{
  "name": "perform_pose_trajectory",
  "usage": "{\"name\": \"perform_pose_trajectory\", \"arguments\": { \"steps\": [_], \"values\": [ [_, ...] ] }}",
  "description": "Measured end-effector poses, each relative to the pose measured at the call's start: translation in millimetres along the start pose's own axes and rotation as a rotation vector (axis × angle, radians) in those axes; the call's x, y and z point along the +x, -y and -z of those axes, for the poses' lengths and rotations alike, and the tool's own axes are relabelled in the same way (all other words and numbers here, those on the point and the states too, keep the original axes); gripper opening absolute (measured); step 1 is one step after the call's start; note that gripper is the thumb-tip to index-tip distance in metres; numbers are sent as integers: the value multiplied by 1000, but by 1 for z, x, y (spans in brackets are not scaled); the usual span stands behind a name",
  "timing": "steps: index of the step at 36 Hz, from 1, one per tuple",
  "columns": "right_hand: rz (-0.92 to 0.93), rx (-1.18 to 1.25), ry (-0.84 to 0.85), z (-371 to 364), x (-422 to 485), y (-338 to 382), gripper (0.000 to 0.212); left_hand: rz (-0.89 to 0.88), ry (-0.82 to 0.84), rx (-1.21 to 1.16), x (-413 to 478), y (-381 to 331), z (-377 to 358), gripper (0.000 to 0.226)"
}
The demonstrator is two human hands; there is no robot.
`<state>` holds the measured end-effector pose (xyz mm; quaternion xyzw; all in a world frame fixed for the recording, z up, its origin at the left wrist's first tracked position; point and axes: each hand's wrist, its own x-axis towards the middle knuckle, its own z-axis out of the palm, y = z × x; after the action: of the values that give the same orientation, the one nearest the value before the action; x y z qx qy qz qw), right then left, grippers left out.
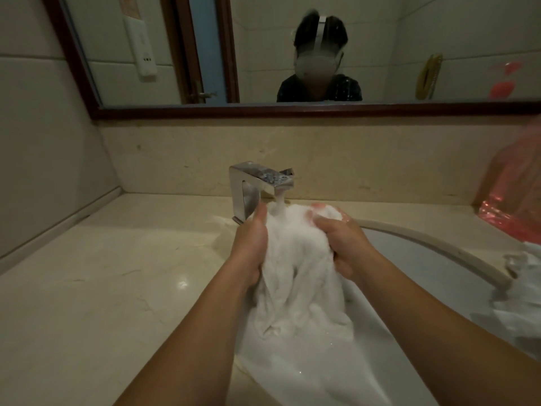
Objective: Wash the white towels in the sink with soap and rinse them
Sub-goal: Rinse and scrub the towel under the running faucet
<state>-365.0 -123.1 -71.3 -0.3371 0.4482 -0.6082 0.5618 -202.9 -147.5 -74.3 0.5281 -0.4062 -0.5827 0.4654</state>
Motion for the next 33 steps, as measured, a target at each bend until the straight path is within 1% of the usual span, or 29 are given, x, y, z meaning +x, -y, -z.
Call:
{"name": "perform_pose_trajectory", "arguments": {
  "steps": [1, 2, 3, 4, 5, 6, 8, 10, 12, 13, 15, 17, 18, 19, 20, 21, 22, 24, 25, 26, 27, 28, 29, 30, 32, 33],
  "values": [
    [-3, 61, 18, 0, 0, 1, 27, -41, -55, 95, 0, 2, 0, 68],
    [-9, 119, 31, -1, -1, 2, 30, -55, -63, 143, 1, 3, 0, 70],
    [-11, 167, 43, -2, -2, 4, 32, -44, -1, 160, -2, 4, -1, 78],
    [-7, 202, 49, -3, -3, 6, 33, -20, 95, 156, -3, 5, -3, 87],
    [-2, 226, 50, -4, -2, 7, 36, 16, 173, 136, -5, 6, -4, 91],
    [3, 245, 57, -5, -2, 8, 39, 52, 238, 128, -6, 6, -5, 87],
    [-1, 257, 92, -6, -1, 11, 51, 79, 286, 101, -6, 8, -5, 74],
    [5, 155, 139, -6, -1, 15, 67, 83, 267, 64, -4, 9, -4, 61],
    [13, -21, 143, -4, -1, 17, 86, 67, 227, -3, -2, 7, -3, 49],
    [19, -128, 127, -3, -1, 17, 93, 70, 208, -36, -2, 5, -3, 45],
    [12, -345, 79, -1, -3, 16, 100, 88, 174, -79, 1, 2, -1, 34],
    [-26, -538, 1, 6, -2, 9, 107, 116, 179, -99, 2, -1, -1, 24],
    [-57, -588, -24, 8, -3, 8, 111, 140, 180, -148, 3, -2, 0, 26],
    [-103, -598, -34, 10, -3, 6, 114, 167, 159, -220, 1, -3, 0, 37],
    [-156, -589, -5, 12, -3, 5, 117, 173, 135, -292, 4, -1, 1, 51],
    [-213, -571, 34, 14, -3, 3, 117, 161, 114, -321, 1, -2, 2, 58],
    [-264, -559, 88, 14, -4, 3, 110, 131, 100, -326, 2, -2, 4, 63],
    [-352, -549, 226, 10, -11, 4, 75, 122, 134, -373, 1, -2, 8, 72],
    [-397, -539, 297, 9, -12, 3, 70, 114, 129, -389, -1, -4, 9, 75],
    [-432, -555, 371, 10, -13, 2, 80, 108, 116, -408, 0, -4, 10, 78],
    [-474, -580, 416, 11, -13, 0, 99, 100, 111, -436, 0, -4, 11, 81],
    [-515, -589, 466, 11, -14, -1, 114, 90, 97, -456, 4, -4, 14, 83],
    [-523, -599, 488, 14, -12, -2, 115, 78, 115, -478, 5, -3, 15, 85],
    [-493, -613, 489, 16, -12, 0, 102, 74, 118, -472, 5, -4, 17, 88],
    [-379, -590, 429, 23, -10, 2, 62, 47, 136, -453, 2, -4, 19, 89],
    [-331, -534, 381, 26, -8, 3, 52, 26, 136, -453, -1, -5, 18, 87]
  ]
}}
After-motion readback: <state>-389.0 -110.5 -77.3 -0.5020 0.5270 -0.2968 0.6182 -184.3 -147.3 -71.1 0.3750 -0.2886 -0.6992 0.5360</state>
